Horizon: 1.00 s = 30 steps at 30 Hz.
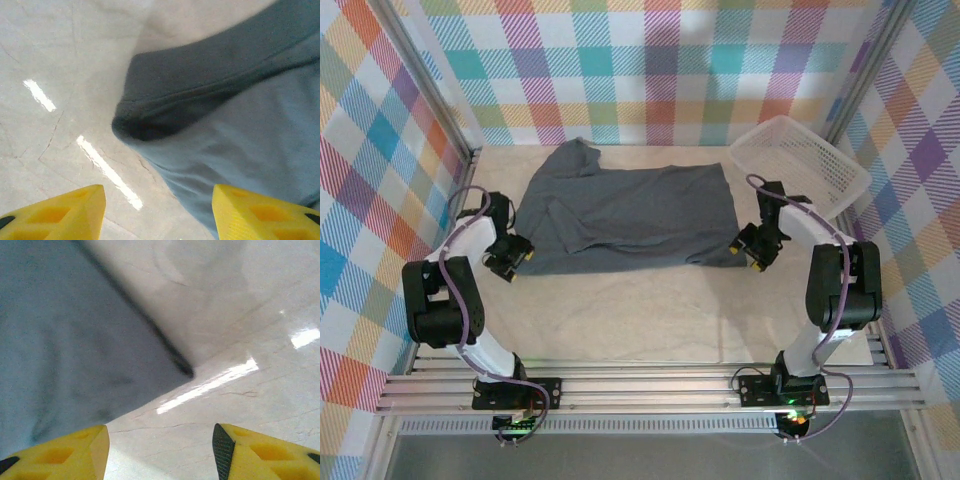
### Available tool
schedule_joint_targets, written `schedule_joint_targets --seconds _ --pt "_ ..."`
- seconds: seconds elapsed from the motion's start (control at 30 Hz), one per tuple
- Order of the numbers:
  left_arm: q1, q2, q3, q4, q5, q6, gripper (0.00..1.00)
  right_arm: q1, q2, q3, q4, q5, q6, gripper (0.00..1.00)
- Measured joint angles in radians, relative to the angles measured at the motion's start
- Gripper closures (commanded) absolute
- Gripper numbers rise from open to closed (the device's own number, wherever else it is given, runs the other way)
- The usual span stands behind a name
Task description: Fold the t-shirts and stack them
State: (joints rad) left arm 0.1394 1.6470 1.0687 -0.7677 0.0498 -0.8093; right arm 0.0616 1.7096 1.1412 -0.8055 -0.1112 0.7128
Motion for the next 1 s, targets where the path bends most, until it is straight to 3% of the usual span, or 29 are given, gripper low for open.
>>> schedule_joint_targets --seconds 0.17,0.43,0.53,0.63,0.73,1.0 --pt "0.016 0.068 -0.04 0.11 0.055 -0.018 0.48 -0.028 0.038 -0.015 0.043 -0.052 0.015 0.44" --pt "0.017 0.078 -0.044 0.106 0.012 -0.01 0.66 -0.027 0.114 -0.014 0.111 -0.101 0.063 0.56" --pt "0.021 0.079 -0.044 0.093 0.003 -0.008 0.73 -0.028 0.127 -0.006 0.102 -0.1 0.078 0.65" --pt "0.023 0.079 -0.044 0.092 -0.005 -0.009 0.8 -0.028 0.145 0.013 0.067 -0.086 0.092 0.86" --pt "0.023 0.08 -0.041 0.117 -0.027 -0.004 1.0 -0.025 0.147 0.024 0.065 -0.072 0.091 1.0" --pt "0.029 0.034 -0.041 0.127 -0.098 -0.006 1.0 -0.003 0.063 0.027 0.054 0.01 0.064 1.0"
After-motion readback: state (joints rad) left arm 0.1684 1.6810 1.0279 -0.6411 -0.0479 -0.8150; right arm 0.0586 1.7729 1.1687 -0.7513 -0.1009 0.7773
